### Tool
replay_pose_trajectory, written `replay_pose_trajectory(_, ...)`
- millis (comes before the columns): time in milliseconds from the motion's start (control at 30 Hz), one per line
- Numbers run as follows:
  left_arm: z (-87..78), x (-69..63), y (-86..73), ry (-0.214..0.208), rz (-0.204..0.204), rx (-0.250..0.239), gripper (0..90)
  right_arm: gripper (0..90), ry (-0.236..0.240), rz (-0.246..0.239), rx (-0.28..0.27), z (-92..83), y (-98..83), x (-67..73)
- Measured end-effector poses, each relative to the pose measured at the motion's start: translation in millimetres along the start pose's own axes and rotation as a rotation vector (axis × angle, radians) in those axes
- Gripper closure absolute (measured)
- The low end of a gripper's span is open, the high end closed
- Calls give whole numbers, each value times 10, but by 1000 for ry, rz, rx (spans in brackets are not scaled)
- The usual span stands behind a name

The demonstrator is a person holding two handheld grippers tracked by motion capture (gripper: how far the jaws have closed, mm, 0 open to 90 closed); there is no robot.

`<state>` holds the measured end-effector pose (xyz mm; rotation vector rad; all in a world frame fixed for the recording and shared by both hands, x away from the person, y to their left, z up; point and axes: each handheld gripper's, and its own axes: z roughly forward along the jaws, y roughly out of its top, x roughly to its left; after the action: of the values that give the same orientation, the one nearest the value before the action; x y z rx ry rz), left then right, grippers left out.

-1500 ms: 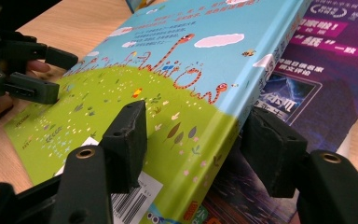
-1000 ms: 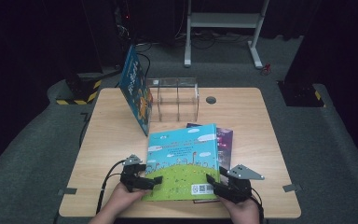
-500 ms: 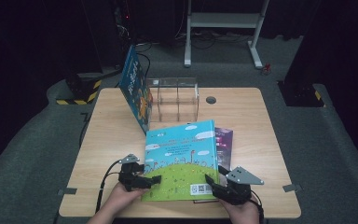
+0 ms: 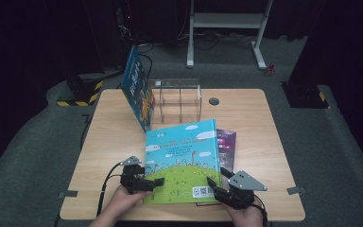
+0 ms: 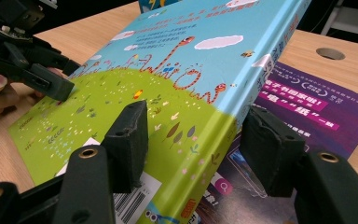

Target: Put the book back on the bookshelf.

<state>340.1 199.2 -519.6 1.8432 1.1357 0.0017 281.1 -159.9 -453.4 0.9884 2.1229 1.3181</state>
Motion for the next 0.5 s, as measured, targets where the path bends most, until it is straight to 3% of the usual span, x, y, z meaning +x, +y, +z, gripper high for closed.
replay_pose_trajectory(300,-50,-68,34,55,45,2,8,427,-4,10,7,14,-11,-10)
replay_pose_trajectory(500,-67,-99,52,70,57,1,16,452,-3,38,-5,5,-15,-21)
